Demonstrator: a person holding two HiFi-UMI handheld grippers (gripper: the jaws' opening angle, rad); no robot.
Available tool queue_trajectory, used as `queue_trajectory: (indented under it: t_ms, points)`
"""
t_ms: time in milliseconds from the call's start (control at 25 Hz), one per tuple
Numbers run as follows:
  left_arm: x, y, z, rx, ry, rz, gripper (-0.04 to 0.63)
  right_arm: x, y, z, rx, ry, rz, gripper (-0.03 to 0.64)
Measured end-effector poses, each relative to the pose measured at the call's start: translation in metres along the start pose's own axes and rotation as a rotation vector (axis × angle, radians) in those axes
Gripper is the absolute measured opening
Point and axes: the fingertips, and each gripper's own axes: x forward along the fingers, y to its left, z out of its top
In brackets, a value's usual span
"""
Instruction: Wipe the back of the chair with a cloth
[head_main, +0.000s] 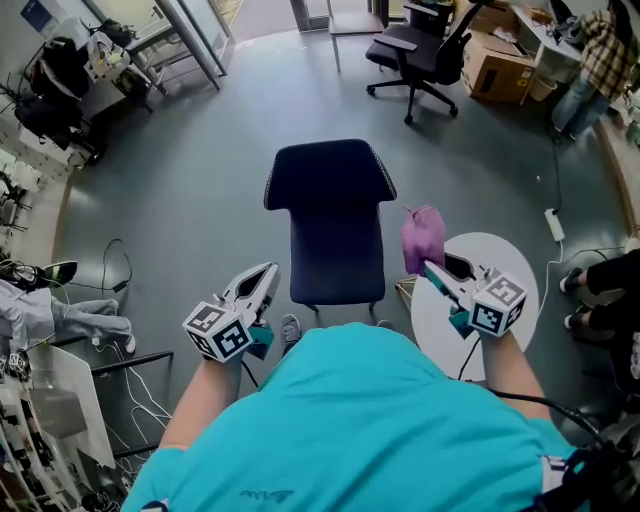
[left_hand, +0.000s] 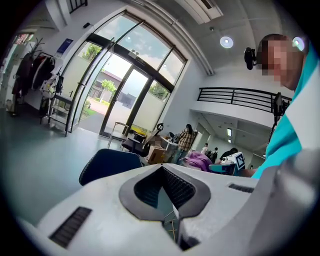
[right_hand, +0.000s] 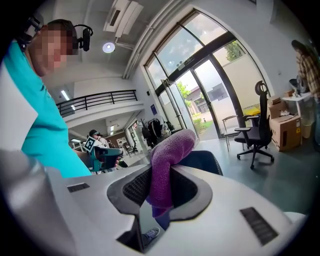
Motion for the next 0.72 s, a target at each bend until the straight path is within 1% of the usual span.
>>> queue_trajectory:
  t_ms: [160, 280, 360, 440, 520, 560, 640, 720]
  points:
    - [-0.006, 0.046, -0.002, -0.001, -0.001, -0.064, -0.005, 0.042, 0.016, -0.012, -0.008, 0.026, -0.056, 0.087]
    - [-0.014, 0.081, 0.005, 0.033, 0.025, -0.108, -0.005, 0.078, 0.025, -0.010, -0.038, 0.067, -0.133, 0.087]
    - [-0.014, 0.102, 0.013, 0.075, 0.054, -0.127, -0.005, 0.104, 0.022, -0.002, -0.087, 0.108, -0.173, 0.087]
    - [-0.013, 0.121, 0.022, 0.107, 0.064, -0.125, -0.005, 0.134, 0.015, 0.009, -0.176, 0.162, -0.186, 0.087]
    - [-0.014, 0.140, 0.031, 0.116, 0.042, -0.095, -0.005, 0.167, 0.004, 0.021, -0.298, 0.218, -0.182, 0.087]
    - [-0.016, 0.150, 0.033, 0.109, 0.022, -0.064, -0.005, 0.186, -0.003, 0.026, -0.356, 0.241, -0.176, 0.087]
    - [-0.023, 0.169, 0.033, 0.059, -0.017, 0.017, -0.005, 0.227, -0.020, 0.032, -0.452, 0.279, -0.156, 0.087]
    - [-0.032, 0.184, 0.024, -0.006, -0.038, 0.071, -0.005, 0.271, -0.035, 0.032, -0.542, 0.308, -0.144, 0.087]
